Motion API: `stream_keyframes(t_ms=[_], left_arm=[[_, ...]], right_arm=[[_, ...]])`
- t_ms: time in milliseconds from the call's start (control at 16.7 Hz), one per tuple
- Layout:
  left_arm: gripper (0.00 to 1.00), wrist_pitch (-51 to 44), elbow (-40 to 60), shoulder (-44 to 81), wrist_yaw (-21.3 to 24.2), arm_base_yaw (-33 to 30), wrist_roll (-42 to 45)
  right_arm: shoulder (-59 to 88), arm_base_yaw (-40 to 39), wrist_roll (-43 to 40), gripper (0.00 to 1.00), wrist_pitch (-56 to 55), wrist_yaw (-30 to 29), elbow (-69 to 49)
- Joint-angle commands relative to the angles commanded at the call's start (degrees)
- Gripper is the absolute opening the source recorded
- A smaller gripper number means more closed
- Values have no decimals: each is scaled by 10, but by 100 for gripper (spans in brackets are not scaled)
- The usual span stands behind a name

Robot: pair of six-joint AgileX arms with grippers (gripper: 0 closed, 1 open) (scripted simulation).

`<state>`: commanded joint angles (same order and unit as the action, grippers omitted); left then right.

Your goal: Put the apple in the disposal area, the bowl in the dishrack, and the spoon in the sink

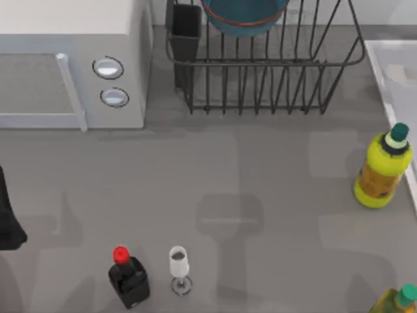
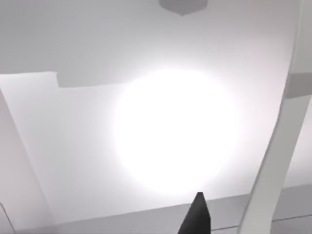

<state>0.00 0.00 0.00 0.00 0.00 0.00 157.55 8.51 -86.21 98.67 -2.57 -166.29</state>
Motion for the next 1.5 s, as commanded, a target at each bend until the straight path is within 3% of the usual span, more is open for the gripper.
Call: stream_keyframes(t_ms=[300, 900, 1260, 1500], left_arm=[[100, 0, 0, 0, 0, 0, 0], [100, 0, 0, 0, 0, 0, 0], [100, 0, 0, 0, 0, 0, 0], [100, 0, 0, 0, 0, 0, 0]], right_arm=[[-8, 3, 1, 0, -15, 0, 22], [-80, 0, 0, 0, -171, 1, 254], [-87, -1, 0, 0, -187, 1, 275], [-87, -1, 0, 30, -187, 1, 275]])
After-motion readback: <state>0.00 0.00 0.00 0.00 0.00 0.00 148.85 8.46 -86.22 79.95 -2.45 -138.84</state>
